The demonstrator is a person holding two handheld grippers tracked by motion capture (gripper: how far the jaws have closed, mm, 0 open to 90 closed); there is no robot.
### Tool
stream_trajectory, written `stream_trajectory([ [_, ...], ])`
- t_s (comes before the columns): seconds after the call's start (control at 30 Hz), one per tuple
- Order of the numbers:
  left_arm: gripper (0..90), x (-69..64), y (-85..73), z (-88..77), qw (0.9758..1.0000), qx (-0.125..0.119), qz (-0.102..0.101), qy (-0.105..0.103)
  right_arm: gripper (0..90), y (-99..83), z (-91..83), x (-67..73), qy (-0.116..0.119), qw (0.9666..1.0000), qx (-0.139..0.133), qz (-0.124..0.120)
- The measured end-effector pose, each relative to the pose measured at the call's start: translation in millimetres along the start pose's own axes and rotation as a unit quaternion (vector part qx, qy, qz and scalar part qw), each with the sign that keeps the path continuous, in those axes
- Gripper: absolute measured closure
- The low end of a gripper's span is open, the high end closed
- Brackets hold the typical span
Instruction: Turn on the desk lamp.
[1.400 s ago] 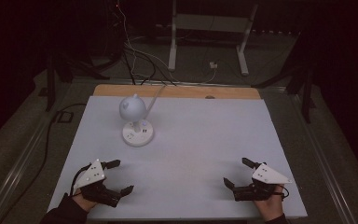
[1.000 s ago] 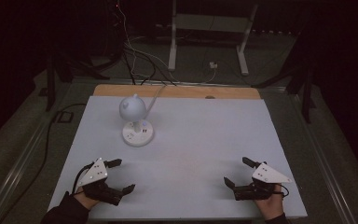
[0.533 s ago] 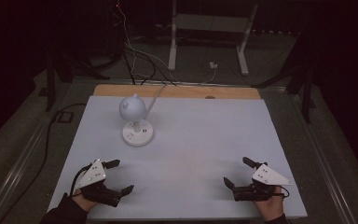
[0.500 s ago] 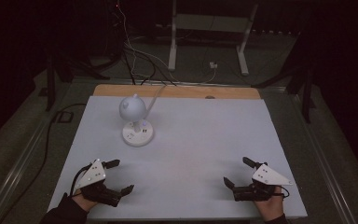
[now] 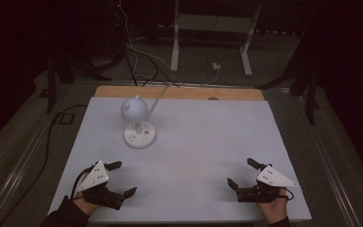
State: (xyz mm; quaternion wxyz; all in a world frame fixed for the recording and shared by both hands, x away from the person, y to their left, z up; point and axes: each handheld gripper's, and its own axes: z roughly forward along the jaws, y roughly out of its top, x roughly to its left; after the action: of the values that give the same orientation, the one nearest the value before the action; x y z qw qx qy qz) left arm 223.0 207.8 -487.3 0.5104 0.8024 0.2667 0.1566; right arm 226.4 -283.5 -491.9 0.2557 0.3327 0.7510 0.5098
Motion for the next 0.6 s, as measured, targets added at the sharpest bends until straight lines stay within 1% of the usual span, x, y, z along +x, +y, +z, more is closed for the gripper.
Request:
stream_trajectory([
  [0.13, 0.3, -0.8, 1.6, 1.1, 1.0, 0.004, 0.0, 0.001, 0.0, 0.4, 0.3, 1.0, 0.0, 1.0, -0.001, -0.002],
  [0.27, 0.3, -1.0, 3.8, 1.3, 1.0, 0.0, -0.004, -0.001, 0.0, 0.3, 0.0, 0.9, -0.001, 1.0, -0.001, -0.001],
  [0.37, 0.3, -1.2, 5.9, 2.3, 1.0, 0.003, -0.002, -0.001, 0.0, 0.1, 0.0, 1.0, -0.001, 1.0, 0.0, -0.001],
  [0.4, 0.3, -1.2, 6.7, 2.9, 1.0, 0.004, -0.004, -0.001, 0.0, 0.3, 0.0, 1.3, -0.001, 1.0, -0.001, -0.002],
  [0.5, 0.3, -1.6, 9.6, 4.3, 1.0, 0.002, -0.002, -0.001, 0.0, 0.1, 0.3, 1.5, 0.0, 1.0, 0.0, -0.002],
  [0.6, 0.3, -1.0, 12.4, 5.2, 1.0, -0.002, -0.006, 0.0, 0.0, 0.2, 0.4, 1.3, 0.001, 1.0, 0.0, -0.002],
])
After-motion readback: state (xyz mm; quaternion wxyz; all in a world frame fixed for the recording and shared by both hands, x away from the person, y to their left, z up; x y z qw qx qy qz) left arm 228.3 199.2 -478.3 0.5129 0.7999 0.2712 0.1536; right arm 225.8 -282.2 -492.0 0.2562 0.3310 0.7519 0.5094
